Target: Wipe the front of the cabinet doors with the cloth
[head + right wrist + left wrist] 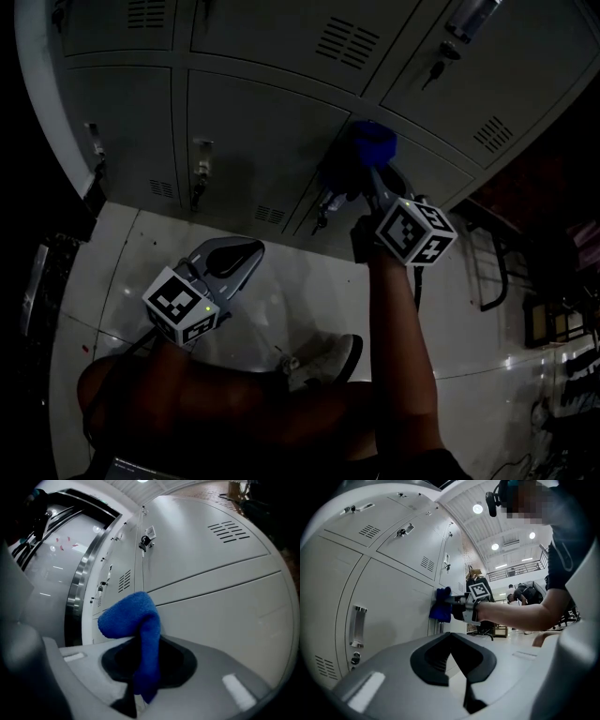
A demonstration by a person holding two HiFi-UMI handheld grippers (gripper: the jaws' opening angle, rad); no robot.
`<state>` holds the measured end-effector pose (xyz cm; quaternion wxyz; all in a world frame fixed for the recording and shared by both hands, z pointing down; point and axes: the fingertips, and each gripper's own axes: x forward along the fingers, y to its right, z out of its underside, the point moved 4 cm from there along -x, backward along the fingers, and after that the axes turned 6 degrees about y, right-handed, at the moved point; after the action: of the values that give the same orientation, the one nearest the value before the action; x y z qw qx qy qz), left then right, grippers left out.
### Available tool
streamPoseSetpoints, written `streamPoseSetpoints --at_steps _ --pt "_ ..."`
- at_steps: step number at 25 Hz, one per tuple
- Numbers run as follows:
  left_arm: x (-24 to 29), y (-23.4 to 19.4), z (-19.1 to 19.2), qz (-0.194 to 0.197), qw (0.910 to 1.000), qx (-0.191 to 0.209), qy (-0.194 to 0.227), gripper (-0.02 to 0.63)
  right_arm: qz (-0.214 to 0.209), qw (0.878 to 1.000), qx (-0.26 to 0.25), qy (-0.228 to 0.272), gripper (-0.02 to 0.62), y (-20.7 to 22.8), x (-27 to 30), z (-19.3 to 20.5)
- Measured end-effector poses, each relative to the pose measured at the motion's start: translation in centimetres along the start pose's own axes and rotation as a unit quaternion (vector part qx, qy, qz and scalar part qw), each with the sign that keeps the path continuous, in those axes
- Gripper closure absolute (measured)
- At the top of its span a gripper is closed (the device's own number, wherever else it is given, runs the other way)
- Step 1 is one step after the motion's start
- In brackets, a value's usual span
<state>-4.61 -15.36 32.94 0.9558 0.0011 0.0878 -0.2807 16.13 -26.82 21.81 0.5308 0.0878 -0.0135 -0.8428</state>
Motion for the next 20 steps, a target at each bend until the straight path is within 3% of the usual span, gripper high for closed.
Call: streamPoseSetpoints --at_steps 13,20 --pt "0.2 0.1 0.8 0.001 0.9999 0.001 -0.014 0.6 0.001 1.0 -0.006 0.012 0.526 1.5 -0.5 -0.3" --pt "0.2 0.6 1.3 0.004 0.9998 -0.001 -0.021 0.6 0.024 1.0 0.006 0.016 0.526 3.7 -2.2 -0.7"
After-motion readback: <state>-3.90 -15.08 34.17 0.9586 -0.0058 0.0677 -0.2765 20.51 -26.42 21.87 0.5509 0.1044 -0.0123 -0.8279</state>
